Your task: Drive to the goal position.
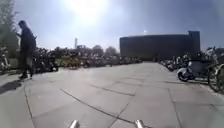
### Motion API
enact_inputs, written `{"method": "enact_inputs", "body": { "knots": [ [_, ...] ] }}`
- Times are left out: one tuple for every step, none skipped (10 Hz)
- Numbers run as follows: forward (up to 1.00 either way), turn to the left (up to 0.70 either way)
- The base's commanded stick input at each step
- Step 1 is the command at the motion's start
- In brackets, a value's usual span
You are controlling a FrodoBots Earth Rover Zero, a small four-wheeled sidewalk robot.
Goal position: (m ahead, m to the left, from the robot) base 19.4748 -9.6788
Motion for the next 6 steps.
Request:
{"method": "enact_inputs", "body": {
  "knots": [
    [0.00, 0.85],
    [0.00, 0.85],
    [0.00, 0.08],
    [0.00, 0.00],
    [0.00, 0.00],
    [0.00, 0.00]
  ]
}}
